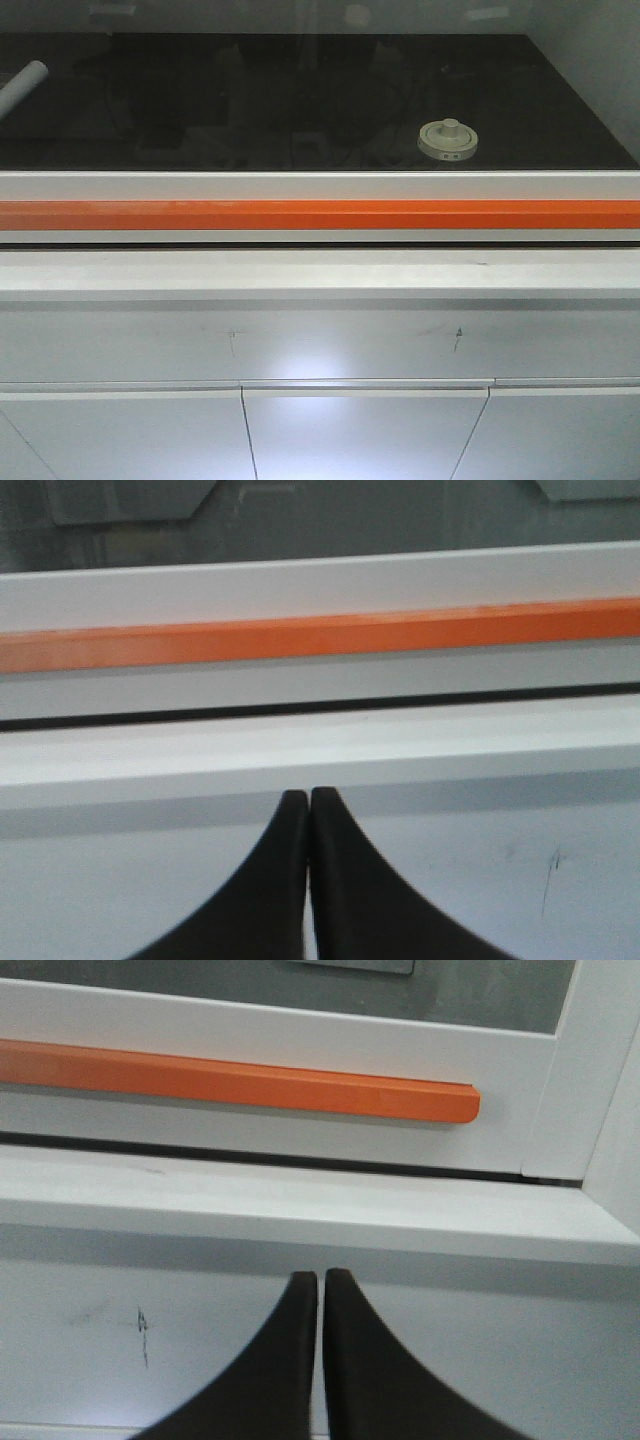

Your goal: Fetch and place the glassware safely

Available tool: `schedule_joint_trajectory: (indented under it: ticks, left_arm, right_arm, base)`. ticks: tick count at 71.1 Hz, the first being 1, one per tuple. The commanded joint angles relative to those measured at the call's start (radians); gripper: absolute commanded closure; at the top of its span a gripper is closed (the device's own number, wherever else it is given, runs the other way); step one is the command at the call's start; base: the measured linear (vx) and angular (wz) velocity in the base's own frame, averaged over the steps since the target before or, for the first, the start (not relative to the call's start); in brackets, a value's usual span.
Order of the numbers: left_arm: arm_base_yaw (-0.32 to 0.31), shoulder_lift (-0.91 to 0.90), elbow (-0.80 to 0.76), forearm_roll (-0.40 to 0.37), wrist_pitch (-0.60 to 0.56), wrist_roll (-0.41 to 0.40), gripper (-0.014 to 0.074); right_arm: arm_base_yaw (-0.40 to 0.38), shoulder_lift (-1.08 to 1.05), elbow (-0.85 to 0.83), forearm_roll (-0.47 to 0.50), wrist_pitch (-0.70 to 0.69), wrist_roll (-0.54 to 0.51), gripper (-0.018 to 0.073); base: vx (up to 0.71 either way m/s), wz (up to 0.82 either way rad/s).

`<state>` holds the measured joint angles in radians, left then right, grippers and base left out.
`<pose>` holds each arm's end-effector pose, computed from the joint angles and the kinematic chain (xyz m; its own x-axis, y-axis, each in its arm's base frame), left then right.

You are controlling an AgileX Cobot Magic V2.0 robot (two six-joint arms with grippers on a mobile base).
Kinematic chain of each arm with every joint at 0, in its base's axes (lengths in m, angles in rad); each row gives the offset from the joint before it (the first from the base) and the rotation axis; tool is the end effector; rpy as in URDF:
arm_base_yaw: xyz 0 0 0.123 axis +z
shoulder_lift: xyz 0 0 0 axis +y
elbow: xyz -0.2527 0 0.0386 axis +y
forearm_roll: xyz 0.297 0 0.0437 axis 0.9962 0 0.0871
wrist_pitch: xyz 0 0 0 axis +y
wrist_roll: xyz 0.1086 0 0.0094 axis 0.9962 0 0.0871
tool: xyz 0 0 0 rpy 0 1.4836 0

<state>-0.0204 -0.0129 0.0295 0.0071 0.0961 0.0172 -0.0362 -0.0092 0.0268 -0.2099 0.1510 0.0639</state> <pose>0.1534 -0.0031 0.1942 -0.0250 0.0248 -0.9994 0.0203 0.9995 0.0243 0.1531 -0.0090 0.1891 -0.0869 -0.1401 -0.9863 0.0555 0.9878 -0.1452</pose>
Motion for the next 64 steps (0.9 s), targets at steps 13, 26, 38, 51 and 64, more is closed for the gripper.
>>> schedule_joint_trajectory:
  ticks: [13, 26, 38, 51, 64]
  left_arm:
    - [-0.006, -0.011, 0.004, -0.02, -0.335, -0.044, 0.0603]
    - [-0.006, 0.01, -0.141, -0.018, -0.384, -0.064, 0.0603]
    - [-0.006, 0.139, -0.387, -0.018, -0.368, -0.064, 0.0603]
    - [-0.006, 0.352, -0.639, -0.017, -0.368, -0.062, 0.0603]
    - [-0.006, 0.569, -0.804, -0.017, -0.366, -0.06, 0.0603]
  right_arm:
    - [-0.007, -0.012, 0.004, -0.013, -0.385, -0.003, 0.0563]
    - [-0.007, -0.009, -0.159, -0.012, -0.383, -0.002, 0.0563]
    - [-0.007, 0.08, -0.397, -0.012, -0.344, -0.002, 0.0563]
    - [-0.007, 0.26, -0.62, -0.008, -0.344, 0.048, 0.0563]
    - [-0.007, 0.504, -0.8, -0.008, -0.309, 0.06, 0.0563]
  base:
    - [0.0, 0.0]
    - [0.0, 0.0]
    - [0.0, 0.0]
    - [0.0, 0.0]
    - [0.0, 0.0]
